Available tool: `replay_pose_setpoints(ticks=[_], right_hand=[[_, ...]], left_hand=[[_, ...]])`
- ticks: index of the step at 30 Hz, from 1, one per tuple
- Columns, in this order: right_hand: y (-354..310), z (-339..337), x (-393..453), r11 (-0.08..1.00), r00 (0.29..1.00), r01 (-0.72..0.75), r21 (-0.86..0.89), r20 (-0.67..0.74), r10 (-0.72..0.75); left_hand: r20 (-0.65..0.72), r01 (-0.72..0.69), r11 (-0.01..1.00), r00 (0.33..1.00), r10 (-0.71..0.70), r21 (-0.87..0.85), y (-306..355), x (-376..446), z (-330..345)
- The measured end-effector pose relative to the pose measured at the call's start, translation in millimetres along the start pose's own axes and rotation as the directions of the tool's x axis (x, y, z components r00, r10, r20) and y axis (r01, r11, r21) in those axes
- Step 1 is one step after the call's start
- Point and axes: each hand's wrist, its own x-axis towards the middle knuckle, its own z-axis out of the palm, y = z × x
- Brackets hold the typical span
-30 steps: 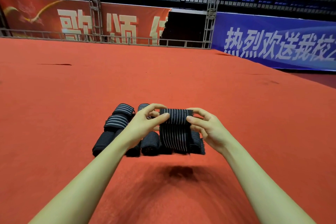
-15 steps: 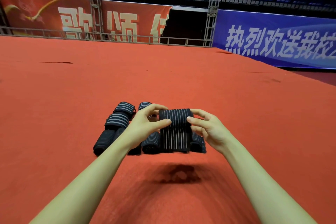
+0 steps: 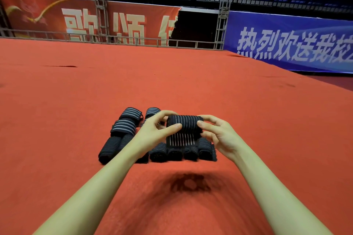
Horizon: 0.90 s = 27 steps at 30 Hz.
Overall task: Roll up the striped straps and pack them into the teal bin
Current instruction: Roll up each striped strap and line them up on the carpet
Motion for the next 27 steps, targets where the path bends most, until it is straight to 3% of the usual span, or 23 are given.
replay_pose_setpoints(ticks=[3, 9, 14, 23, 27], right_hand=[[1, -2, -1, 1.0, 1.0, 0.001, -0.001, 0.027, -0.001], [3, 3, -1, 0.999, 0.997, 0.043, 0.026, 0.064, -0.044], [-3, 2, -1, 0.992, 0.991, 0.109, -0.069, 0.082, -0.103], [8, -5, 0, 0.967, 0.989, 0.12, -0.223, 0.116, -0.096], [12, -7, -1, 0.961, 0.985, 0.169, -0.22, 0.08, -0.155]], left_hand=[[0.003, -0.002, 0.999, 1.0, 0.002, -0.037, -4, 0, 0], [0.048, -0.156, 0.988, 0.987, 0.154, 0.025, -7, 0, -3], [0.153, -0.09, 0.996, 0.984, 0.088, 0.005, 0, -1, -3], [0.254, -0.045, 0.979, 0.967, -0.008, 0.199, -11, -2, -2], [0.23, -0.126, 0.92, 0.972, 0.04, 0.371, -18, -6, 8]])
